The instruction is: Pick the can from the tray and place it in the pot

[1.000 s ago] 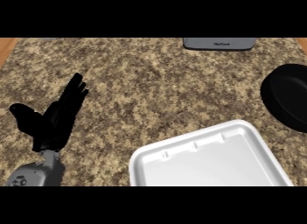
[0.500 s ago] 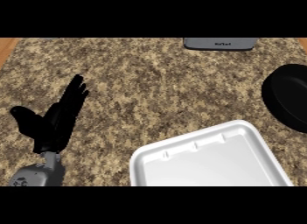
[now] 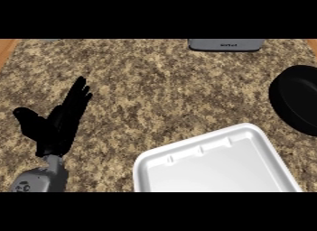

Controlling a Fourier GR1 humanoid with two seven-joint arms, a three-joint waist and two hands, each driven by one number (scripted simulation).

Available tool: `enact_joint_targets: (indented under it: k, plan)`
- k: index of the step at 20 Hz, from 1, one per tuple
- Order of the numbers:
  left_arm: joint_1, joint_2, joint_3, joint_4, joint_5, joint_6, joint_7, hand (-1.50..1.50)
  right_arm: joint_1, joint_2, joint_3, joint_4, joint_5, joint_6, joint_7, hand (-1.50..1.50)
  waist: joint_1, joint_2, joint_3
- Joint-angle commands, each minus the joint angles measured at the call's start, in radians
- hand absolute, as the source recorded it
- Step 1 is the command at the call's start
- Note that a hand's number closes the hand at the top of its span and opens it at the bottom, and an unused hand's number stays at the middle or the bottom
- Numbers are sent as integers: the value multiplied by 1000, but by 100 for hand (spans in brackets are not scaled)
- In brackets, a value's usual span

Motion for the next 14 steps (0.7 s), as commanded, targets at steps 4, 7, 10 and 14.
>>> enact_joint_targets:
  k: [4, 7, 10, 14]
  plan:
    - [-58, -20, -19, -29, -36, 46, 75, 0, -42, 102, -87, 107, -86, -87, -12, -150, -11, -2, 1]
    - [16, -32, -37, -62, -29, 33, 42, 0, -59, 97, -177, 121, -125, -187, -107, -150, -7, -2, 1]
    - [39, 2, 9, -39, -3, 4, 4, 0, -58, 57, -261, 102, -144, -273, -144, -150, -15, -4, 1]
    - [-19, 25, 52, 18, 27, -23, -1, 0, -83, 0, -311, 182, -153, -320, -165, -150, -13, 0, 0]
